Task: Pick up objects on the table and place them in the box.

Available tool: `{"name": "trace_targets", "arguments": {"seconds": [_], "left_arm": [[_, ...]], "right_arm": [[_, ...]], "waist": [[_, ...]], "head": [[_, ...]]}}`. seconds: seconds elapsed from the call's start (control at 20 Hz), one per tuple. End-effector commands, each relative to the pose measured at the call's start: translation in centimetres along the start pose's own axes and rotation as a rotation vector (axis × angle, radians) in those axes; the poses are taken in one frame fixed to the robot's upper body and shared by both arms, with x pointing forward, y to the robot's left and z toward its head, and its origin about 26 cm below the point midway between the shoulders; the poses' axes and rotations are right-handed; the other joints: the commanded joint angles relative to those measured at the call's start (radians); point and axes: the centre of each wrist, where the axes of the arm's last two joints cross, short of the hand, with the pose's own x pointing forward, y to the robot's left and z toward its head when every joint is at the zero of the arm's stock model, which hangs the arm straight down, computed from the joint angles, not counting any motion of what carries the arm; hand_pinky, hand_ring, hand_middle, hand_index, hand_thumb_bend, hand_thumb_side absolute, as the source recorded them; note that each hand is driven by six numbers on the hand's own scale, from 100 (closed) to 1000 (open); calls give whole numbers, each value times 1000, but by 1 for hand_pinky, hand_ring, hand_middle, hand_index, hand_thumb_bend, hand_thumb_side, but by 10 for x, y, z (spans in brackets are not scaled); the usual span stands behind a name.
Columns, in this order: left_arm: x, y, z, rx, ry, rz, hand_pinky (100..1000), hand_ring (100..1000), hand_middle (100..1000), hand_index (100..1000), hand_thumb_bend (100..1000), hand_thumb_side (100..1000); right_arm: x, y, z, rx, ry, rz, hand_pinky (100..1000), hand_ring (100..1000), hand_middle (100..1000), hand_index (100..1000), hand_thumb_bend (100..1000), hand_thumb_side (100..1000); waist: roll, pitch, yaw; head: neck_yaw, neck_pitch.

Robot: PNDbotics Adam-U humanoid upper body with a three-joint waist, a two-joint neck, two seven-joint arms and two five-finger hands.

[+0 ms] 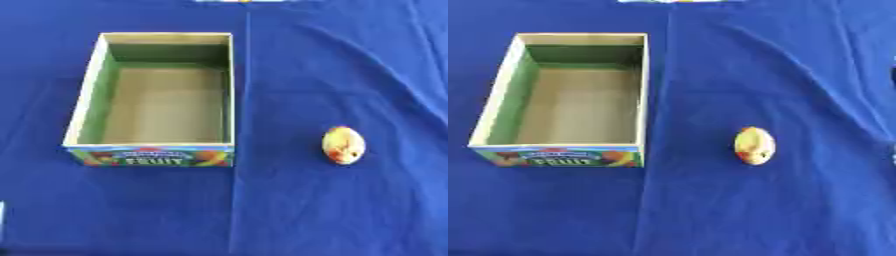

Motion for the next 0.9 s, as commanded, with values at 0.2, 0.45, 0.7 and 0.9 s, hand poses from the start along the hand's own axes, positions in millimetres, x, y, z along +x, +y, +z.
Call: {"name": "trace_targets", "arguments": {"seconds": [0.2,0.45,0.7,0.9], "left_arm": [[5,-1,-4,-14,-26,-2,553,825,822,727,100,1000],[5,0,-4,-14,-25,-4,553,825,822,727,100,1000],[5,1,-3,-21,-20,-9,553,825,822,727,100,1000],[5,1,-3,-29,-17,-15,552,825,823,727,100,1000]], "right_arm": [[6,-3,-7,6,-42,12,793,659,689,869,100,732],[10,-5,-17,66,-104,50,803,679,704,875,100,679],[22,-4,-38,196,-215,140,810,705,735,893,100,645],[34,3,-53,311,-280,223,824,738,766,918,100,643]], "waist": [[-1,-14,1],[-3,-17,1],[-8,-21,-1],[-14,-26,-1]], "head": [[-11,-5],[-17,-5],[-7,0],[-3,2]]}}
